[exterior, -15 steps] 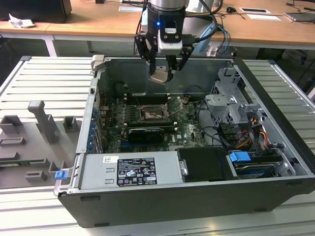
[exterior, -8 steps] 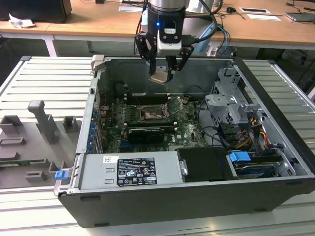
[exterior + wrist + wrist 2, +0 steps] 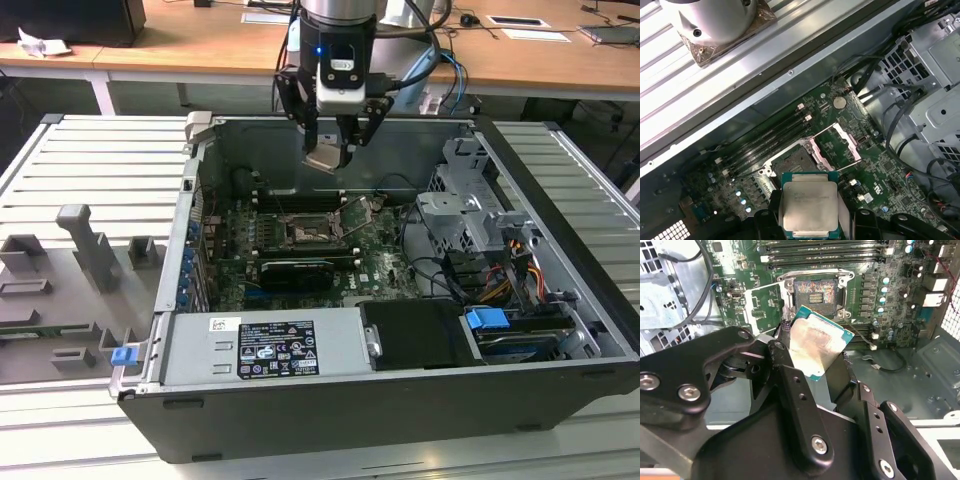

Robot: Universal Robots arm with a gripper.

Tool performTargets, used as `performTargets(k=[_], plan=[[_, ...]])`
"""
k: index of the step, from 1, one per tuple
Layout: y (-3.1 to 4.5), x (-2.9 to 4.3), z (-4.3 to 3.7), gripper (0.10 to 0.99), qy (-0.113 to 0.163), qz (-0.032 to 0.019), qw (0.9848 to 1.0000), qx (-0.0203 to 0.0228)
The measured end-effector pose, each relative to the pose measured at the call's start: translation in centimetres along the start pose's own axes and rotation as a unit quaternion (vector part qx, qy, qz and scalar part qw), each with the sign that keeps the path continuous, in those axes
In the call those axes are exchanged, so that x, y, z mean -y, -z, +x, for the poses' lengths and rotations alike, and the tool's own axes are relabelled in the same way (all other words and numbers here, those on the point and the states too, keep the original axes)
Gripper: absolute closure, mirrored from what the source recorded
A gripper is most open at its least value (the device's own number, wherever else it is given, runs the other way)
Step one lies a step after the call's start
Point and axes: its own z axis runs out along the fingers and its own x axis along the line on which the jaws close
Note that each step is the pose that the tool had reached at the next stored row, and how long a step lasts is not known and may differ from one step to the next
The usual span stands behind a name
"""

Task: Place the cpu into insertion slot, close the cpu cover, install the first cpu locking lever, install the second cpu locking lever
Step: 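Place the cpu into insertion slot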

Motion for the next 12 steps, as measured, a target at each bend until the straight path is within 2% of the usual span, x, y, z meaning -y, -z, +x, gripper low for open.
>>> performTargets(k=[2, 4, 6, 12], plan=[[-0.04, 0.0, 0.0, 0.561, -0.014, -0.0004, 0.9999, 0.0013], [-0.1, 0.01, 0.0, 0.561, -0.042, -0.0008, 0.9991, 0.0037], [-0.15, 0.01, -0.01, 0.561, -0.065, -0.0013, 0.9979, 0.0057], [-0.33, 0.03, -0.01, 0.561, -0.108, -0.0021, 0.9941, 0.0096]])
